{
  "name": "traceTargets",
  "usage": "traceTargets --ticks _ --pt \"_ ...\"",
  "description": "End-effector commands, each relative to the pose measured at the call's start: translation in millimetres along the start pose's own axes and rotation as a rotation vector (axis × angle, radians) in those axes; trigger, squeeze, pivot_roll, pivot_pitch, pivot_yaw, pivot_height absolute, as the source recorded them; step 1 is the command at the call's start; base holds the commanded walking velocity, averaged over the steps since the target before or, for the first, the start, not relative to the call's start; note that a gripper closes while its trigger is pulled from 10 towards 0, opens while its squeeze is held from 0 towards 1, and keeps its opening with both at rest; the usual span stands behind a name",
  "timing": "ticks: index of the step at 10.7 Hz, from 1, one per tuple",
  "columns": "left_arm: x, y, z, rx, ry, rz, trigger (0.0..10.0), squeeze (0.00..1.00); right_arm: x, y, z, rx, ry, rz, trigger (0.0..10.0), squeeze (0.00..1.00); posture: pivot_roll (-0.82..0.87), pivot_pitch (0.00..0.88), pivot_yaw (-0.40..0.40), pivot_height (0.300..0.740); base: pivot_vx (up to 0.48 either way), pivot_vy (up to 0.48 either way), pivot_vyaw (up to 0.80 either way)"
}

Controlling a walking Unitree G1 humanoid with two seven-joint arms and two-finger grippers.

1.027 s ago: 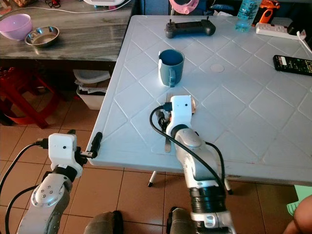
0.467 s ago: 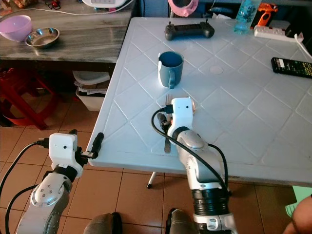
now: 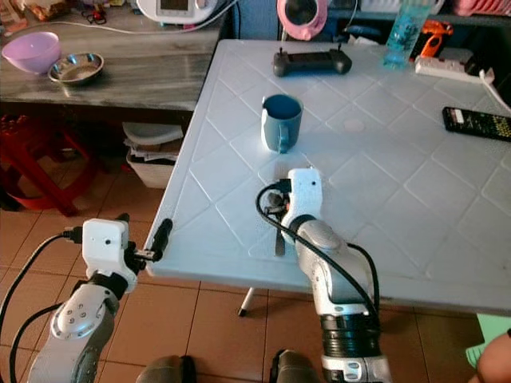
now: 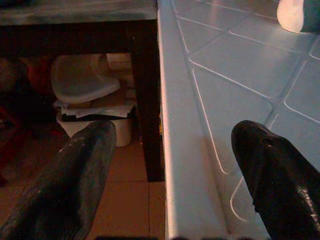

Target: Setting the table

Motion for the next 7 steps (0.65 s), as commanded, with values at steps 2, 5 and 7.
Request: traceTargets --ticks 2,5,7 --pt "-4.1 1.7 -4 0.013 0.012 -0.036 10.0 0.00 -14.9 4.2 -75 0.274 -0.069 -0.055 0.0 0.00 0.03 0.146 0.044 0.740 0.000 0.000 0.00" --pt "-6.6 1.8 -2 -0.002 0.030 -0.056 10.0 0.00 -3.7 2.0 -55 0.203 -0.187 -0.017 0.0 0.00 0.02 0.135 0.042 0.740 0.000 0.000 0.00" --pt "-18.5 2.6 7 -0.048 0.093 -0.142 10.0 0.00 13.3 -0.7 -26 0.103 -0.230 0.056 0.0 0.00 0.02 0.123 0.040 0.740 0.000 0.000 0.00"
Point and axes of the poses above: a point about 5 cm out from each wrist's last joint towards the gripper, its own y axis pointing back from the gripper into the wrist, its own z axis along the axis of the wrist's last joint, x = y × z, the point moved 5 cm from there along -y, pointing out of the wrist towards the gripper, and after that the axes turned 3 degrees about -y, right-handed, at the moved point
